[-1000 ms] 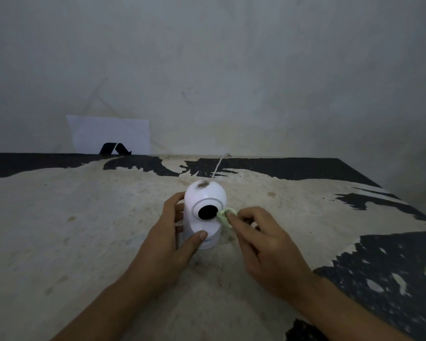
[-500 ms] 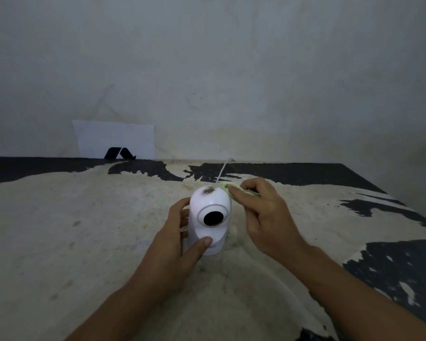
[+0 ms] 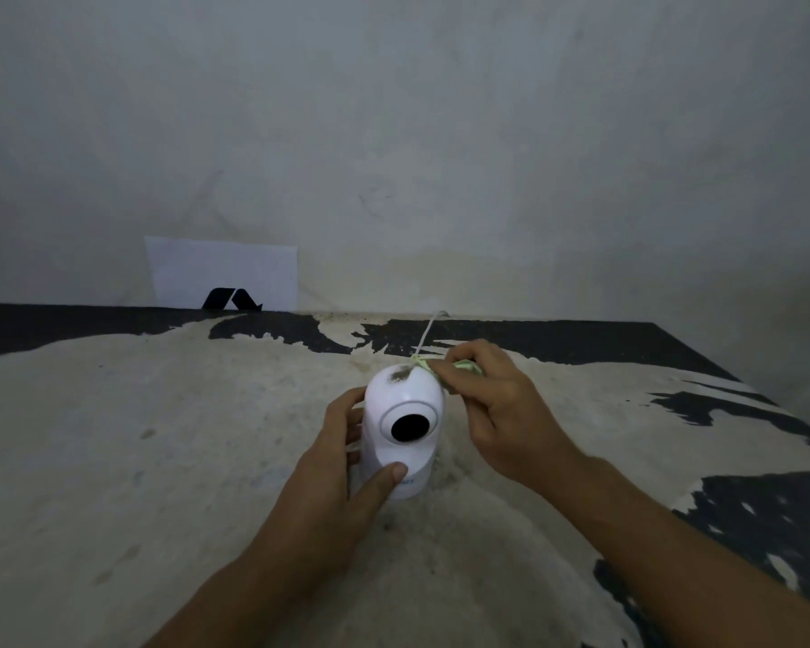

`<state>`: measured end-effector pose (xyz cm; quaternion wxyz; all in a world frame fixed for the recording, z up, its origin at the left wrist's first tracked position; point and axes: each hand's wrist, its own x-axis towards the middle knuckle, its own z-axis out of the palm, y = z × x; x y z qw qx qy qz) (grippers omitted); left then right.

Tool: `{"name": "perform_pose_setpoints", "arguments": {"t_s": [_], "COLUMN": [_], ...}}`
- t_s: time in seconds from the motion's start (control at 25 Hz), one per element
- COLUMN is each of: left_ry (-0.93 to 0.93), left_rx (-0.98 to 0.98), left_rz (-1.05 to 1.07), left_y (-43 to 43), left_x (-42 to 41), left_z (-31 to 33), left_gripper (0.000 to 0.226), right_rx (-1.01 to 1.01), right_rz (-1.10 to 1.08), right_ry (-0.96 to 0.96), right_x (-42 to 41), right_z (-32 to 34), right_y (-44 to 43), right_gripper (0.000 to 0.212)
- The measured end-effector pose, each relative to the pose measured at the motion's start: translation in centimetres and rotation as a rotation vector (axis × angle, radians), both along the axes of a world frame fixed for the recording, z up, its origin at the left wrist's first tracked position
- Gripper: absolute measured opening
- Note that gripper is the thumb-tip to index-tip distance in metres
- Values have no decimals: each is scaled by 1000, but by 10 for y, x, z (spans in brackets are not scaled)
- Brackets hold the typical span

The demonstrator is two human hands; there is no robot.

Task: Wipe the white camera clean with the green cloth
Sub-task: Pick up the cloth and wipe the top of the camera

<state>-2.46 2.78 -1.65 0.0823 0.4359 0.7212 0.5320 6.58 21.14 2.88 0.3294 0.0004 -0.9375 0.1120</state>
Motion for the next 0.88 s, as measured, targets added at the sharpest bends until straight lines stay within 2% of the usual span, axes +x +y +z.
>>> {"name": "perform_pose_setpoints", "arguments": {"t_s": [0.08,0.12,0.2,0.28,0.36,0.44,0.64,0.72,0.88], "left_ry": [-4,-2,-5,-11,1,6,-11,-15,-6], "left_rx": [-1,-3,2,7,12,8,-5,1,-3], "left_rz": [-2,-2,-1,-1,2,4,14,5,27], "left_y": [0,-1,0,0,0,-1,0,0,2], "left_x": [0,0,1,1,2,1,1,-1,-2], "left_z": [0,0,2,2,2,2,2,0,-2], "left_gripper": [64,64,64,64,65,66,65,65,67], "right_rx": [59,65,40,105,139,64,-62,-118,-19], "right_rz": [-28,-40,-34,14,50,32,-44,-46,43], "right_ry": [-127,-129,-35,50,74,88,-125,-41,23], "right_x": [3,6,9,10,7,2,-6,-3,1], "right_z": [4,5,11,14,13,8,10,15,19], "right_y": [6,7,3,-5,-10,-9,5,3,-13], "right_gripper": [50,51,52,49,42,39,51,50,45]}}
